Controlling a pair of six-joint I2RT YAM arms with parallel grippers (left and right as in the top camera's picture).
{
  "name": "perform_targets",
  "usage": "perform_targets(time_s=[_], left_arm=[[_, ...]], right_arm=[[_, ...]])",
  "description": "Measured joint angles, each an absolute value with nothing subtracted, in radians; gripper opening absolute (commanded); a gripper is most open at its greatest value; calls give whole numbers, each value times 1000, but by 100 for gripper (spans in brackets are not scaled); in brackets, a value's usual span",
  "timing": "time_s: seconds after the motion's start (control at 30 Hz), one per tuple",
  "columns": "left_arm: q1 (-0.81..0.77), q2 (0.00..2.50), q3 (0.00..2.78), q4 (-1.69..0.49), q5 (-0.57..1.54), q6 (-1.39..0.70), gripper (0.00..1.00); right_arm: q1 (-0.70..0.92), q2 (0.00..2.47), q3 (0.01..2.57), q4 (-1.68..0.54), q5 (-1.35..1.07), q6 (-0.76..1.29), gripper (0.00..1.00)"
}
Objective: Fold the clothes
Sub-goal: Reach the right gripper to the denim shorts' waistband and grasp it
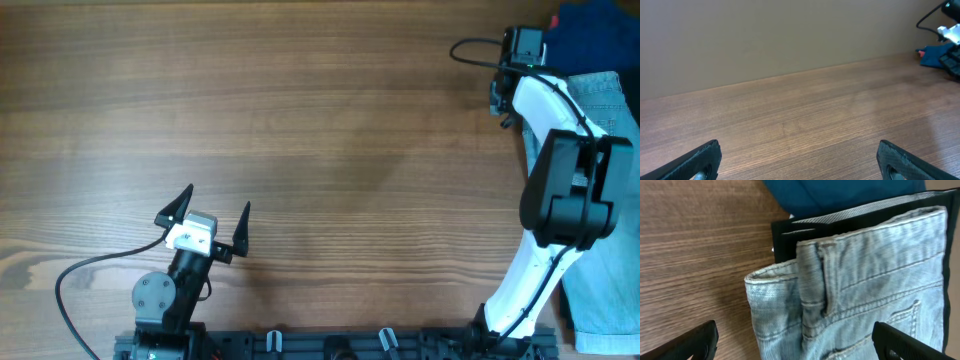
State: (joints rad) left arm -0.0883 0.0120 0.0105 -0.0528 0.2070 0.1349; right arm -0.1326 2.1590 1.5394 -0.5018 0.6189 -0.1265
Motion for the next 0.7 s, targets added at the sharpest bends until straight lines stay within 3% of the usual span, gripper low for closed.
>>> perform_targets(time_s=[0.23,0.3,0.37,0.4,0.43,0.53,0.57,0.6,0.63,0.67,0.7], left_arm=[[-88,12,10,-53,207,135,100],[-88,12,10,-53,207,135,100],[-88,12,10,-53,207,135,100],[-88,12,10,-53,207,135,100],[-88,12,10,-53,207,135,100],[-88,12,10,-53,207,135,100],[-88,12,10,-53,207,135,100],[-88,12,10,-53,207,135,100],[-88,12,10,-53,207,135,100],[-88,12,10,-53,207,135,100],[-88,12,10,-53,207,135,100]], right_arm=[[-133,2189,1540,-472,675,-189,98],[-133,2211,1541,-467,699,-197,85],[-134,2217,1540,-466,702,-204,80],[-135,2220,1540,-465,704,-207,74],[-137,2224,1540,-465,708,-207,55],[-140,2224,1541,-461,708,-207,53],[-140,2225,1541,-455,708,-208,45],[-140,2225,1541,-448,708,-208,27],[-140,2225,1541,-446,708,-208,16],[-141,2225,1541,-446,708,-208,7],[-141,2225,1540,-447,708,-205,4]])
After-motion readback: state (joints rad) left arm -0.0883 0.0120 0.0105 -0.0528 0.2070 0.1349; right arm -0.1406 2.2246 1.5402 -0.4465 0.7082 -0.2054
